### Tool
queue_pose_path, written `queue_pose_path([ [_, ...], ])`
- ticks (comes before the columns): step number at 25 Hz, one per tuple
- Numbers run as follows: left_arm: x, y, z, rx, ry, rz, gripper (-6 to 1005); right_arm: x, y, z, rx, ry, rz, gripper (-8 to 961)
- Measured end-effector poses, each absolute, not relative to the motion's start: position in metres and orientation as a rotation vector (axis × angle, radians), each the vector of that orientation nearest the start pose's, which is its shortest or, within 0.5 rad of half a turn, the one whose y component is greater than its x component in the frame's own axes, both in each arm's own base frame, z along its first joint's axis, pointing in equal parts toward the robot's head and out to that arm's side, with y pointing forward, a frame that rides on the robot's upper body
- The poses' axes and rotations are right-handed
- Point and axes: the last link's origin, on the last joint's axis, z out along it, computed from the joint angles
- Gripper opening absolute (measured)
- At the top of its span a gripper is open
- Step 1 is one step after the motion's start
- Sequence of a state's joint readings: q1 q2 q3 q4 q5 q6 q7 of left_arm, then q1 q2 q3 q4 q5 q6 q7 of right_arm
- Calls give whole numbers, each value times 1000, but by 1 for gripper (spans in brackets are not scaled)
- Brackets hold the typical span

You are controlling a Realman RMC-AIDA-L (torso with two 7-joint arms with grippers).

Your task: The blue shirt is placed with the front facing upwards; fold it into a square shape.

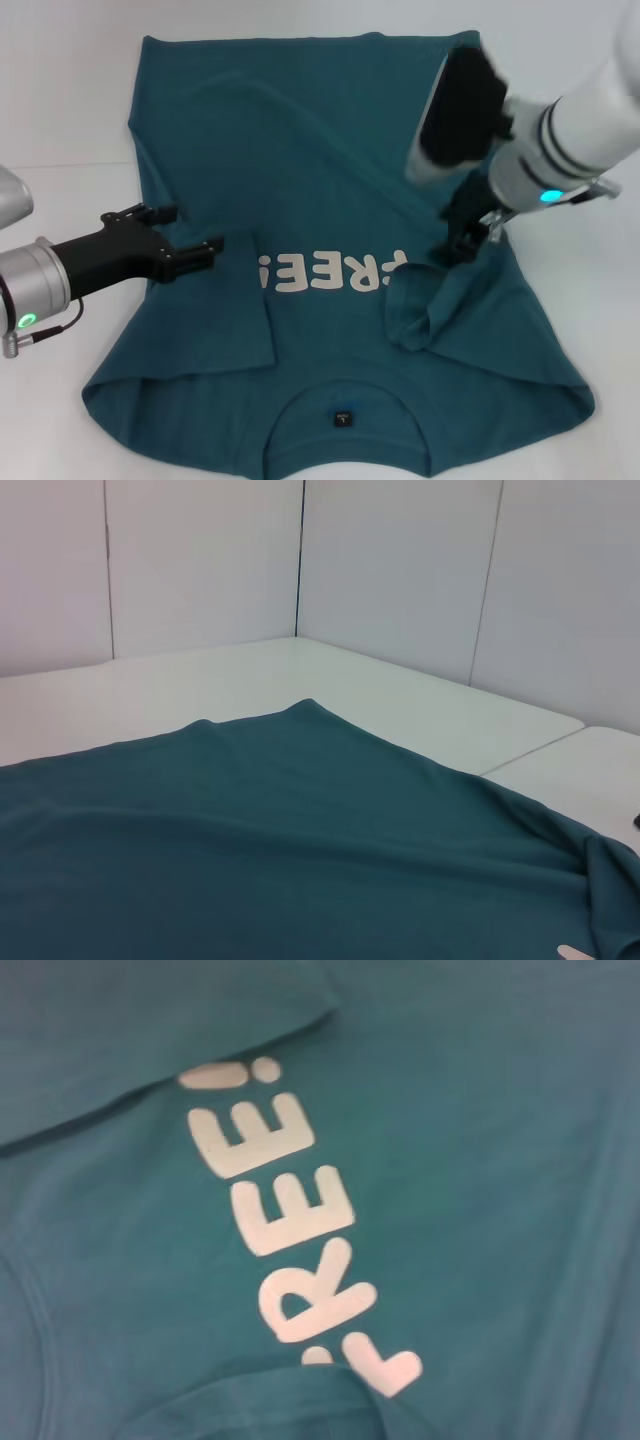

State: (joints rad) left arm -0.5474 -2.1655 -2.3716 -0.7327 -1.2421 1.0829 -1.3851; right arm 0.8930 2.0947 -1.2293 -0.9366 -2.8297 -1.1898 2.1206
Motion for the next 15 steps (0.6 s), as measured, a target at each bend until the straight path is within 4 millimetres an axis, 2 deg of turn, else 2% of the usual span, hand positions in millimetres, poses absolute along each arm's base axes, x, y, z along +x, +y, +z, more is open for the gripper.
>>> queue_pose_path([
  [6,-261,383,-12,-2361,-648,-539,834,178,442,-32,-2538,234,-677,502],
  [15,-262,381,-14,-2361,-656,-539,834,183,445,-45,-2539,235,-661,448],
])
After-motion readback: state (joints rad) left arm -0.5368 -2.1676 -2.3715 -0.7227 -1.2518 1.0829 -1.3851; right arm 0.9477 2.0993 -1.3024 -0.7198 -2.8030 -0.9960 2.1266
